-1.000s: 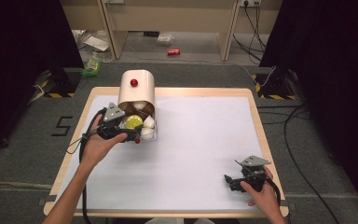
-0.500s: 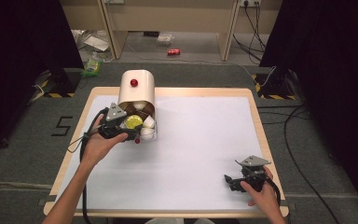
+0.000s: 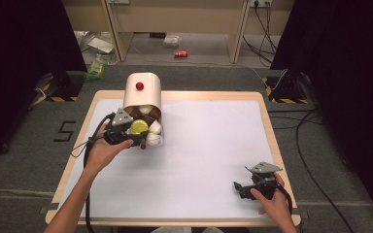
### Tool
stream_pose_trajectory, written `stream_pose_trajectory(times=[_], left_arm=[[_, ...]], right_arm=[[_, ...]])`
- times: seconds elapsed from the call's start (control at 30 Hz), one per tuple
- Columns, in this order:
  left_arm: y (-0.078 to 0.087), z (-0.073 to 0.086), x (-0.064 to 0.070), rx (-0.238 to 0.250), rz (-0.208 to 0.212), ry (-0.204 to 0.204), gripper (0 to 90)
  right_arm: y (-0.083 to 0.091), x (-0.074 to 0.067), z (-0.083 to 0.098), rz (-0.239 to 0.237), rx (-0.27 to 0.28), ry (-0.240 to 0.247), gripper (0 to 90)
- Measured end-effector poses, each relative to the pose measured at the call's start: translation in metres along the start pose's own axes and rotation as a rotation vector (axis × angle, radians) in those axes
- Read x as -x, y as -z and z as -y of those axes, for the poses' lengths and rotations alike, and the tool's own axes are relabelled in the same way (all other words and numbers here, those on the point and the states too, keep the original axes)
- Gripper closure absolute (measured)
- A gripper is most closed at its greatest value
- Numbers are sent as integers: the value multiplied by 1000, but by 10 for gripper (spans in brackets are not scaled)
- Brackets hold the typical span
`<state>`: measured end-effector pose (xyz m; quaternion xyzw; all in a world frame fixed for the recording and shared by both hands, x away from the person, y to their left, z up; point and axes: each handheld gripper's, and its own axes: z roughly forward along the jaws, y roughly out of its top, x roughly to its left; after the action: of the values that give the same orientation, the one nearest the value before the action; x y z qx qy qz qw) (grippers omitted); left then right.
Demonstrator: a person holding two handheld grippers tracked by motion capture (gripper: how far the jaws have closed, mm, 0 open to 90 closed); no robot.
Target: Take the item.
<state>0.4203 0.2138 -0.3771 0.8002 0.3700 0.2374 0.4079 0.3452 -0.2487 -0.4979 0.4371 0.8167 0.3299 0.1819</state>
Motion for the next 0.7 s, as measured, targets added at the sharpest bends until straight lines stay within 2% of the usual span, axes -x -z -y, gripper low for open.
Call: stream_pose_trajectory(times=[0.3, 0.7], left_arm=[[4, -1, 0, 11, 20, 11, 402], [22, -9, 3, 48, 36, 3, 402]], right_arm=[[0, 0, 0, -1, 0, -1, 4], [0, 0, 0, -1, 0, 0, 4]])
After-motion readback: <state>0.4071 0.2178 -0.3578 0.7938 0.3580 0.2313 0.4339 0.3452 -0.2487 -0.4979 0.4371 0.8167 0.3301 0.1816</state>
